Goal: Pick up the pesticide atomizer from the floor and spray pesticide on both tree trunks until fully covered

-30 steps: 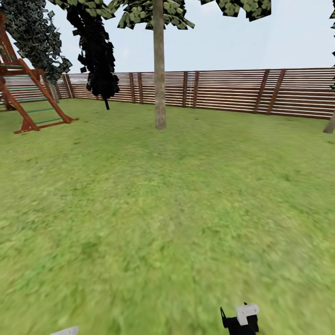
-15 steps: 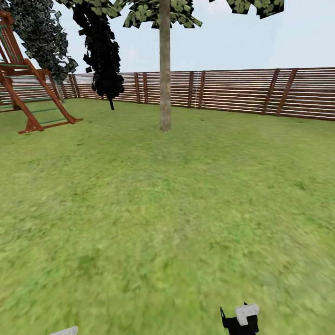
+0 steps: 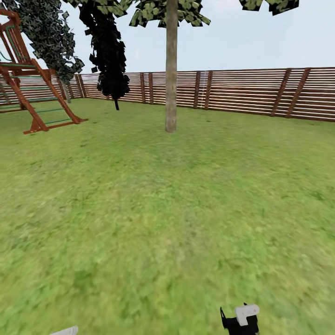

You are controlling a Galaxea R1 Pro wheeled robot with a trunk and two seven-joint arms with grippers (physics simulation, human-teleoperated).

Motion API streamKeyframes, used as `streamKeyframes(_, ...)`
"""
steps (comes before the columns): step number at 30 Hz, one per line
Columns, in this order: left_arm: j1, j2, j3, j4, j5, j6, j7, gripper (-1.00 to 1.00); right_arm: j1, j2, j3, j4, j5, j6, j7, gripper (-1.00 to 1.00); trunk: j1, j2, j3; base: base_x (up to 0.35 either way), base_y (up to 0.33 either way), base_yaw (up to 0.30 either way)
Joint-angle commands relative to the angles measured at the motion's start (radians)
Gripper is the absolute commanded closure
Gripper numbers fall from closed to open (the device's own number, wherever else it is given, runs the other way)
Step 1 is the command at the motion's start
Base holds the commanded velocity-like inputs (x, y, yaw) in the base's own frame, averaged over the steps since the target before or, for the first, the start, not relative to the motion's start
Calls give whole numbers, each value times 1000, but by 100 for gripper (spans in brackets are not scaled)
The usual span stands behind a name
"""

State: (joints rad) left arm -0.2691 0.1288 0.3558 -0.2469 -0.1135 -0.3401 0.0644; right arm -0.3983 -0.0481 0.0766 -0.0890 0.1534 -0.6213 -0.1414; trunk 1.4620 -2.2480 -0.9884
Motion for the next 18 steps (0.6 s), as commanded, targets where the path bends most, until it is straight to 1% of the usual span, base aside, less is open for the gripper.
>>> streamKeyframes(1,0,0,0,0,0,0,0,100,0,0,0,0,0,0,0,-100,0,0,0,340,0,9)
streamKeyframes(18,-1,0,0,0,0,0,0,100,1,0,0,0,0,0,0,-100,0,0,0,340,0,1)
